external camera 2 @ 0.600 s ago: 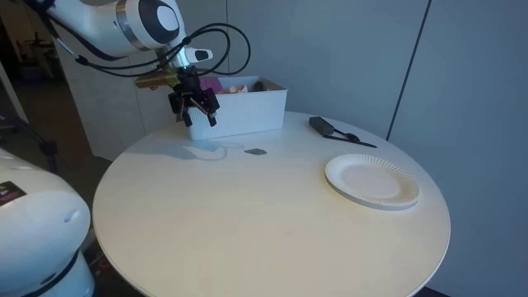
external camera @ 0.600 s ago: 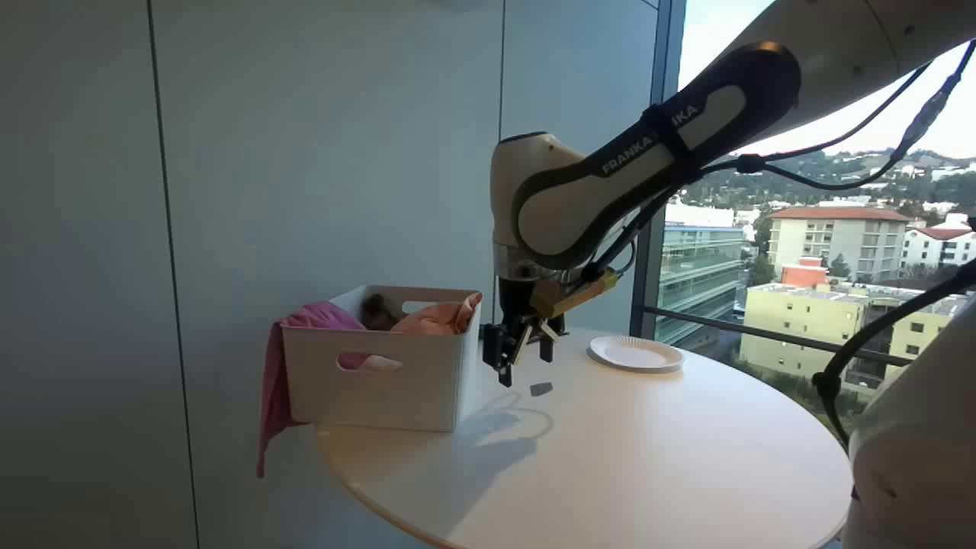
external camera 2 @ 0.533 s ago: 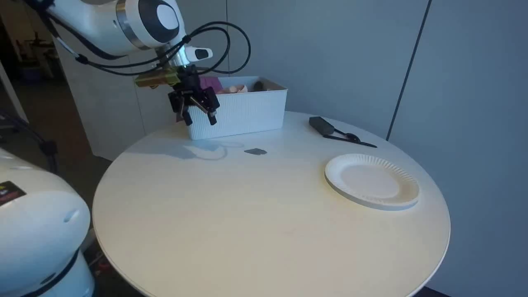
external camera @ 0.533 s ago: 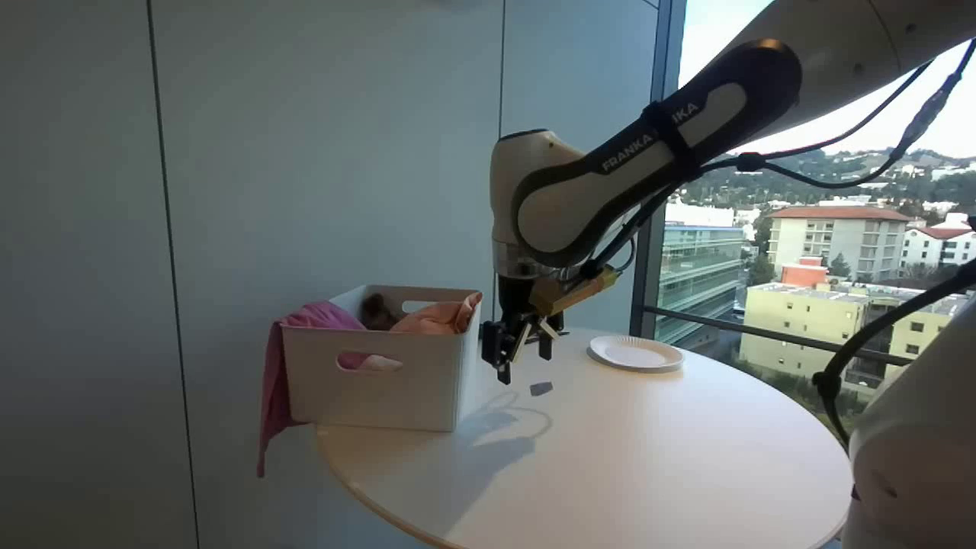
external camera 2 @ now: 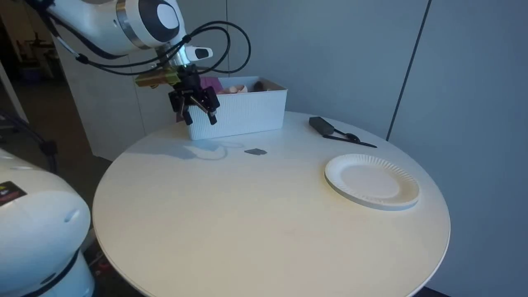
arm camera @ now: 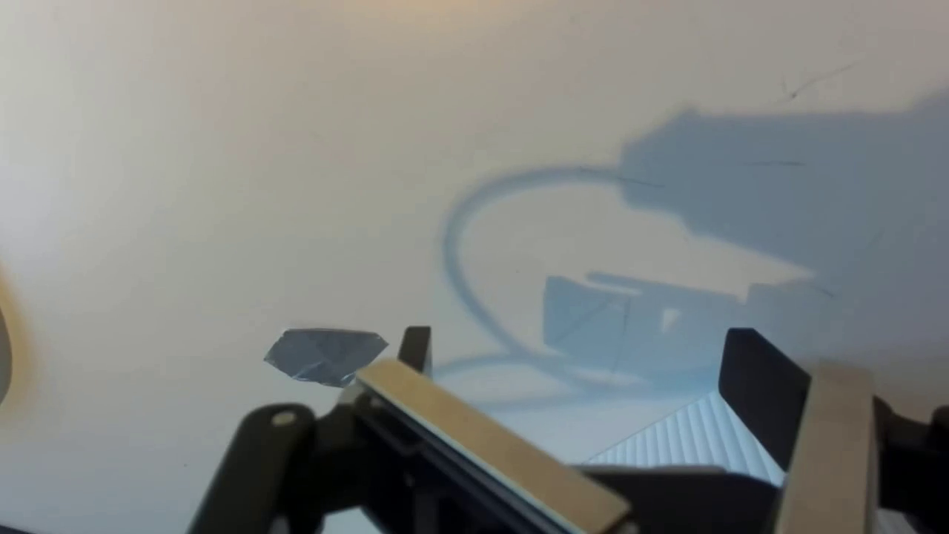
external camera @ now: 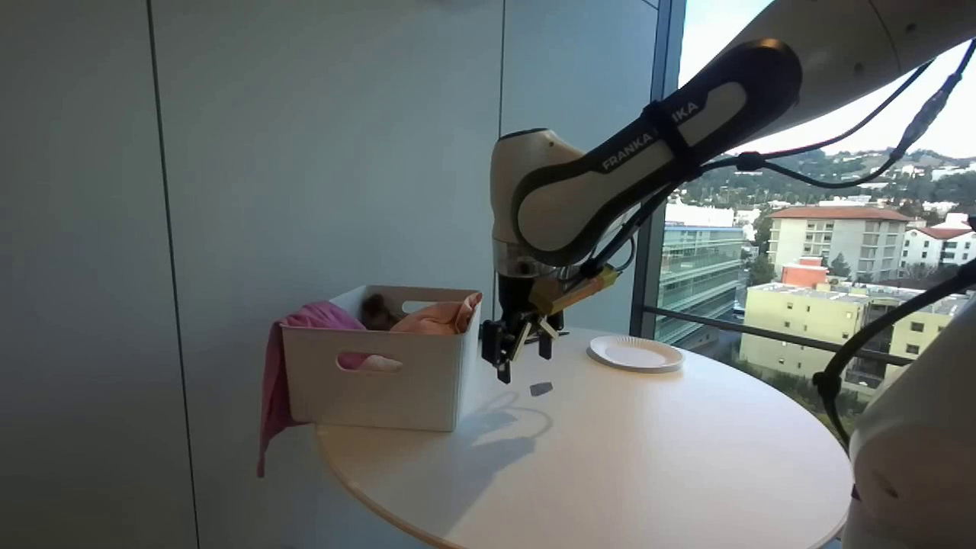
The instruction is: Remove some clothes from the white basket and put them on the table
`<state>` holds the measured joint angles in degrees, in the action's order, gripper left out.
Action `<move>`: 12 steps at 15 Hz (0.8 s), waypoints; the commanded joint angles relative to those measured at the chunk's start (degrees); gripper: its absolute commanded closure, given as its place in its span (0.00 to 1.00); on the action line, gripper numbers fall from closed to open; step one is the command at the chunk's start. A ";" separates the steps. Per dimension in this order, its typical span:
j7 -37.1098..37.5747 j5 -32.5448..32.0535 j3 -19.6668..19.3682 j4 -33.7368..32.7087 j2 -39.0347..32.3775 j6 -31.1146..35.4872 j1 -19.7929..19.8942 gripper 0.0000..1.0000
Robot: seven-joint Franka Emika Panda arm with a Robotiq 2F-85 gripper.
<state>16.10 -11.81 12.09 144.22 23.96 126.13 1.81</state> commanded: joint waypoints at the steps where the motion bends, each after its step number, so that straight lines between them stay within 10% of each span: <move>1: 1.91 -5.78 0.26 -1.23 2.06 -1.29 0.48 0.00; 12: -13.56 -21.87 -2.69 -16.41 5.51 5.38 -1.03 0.00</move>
<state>8.01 -31.77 11.43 133.88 33.72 126.36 1.75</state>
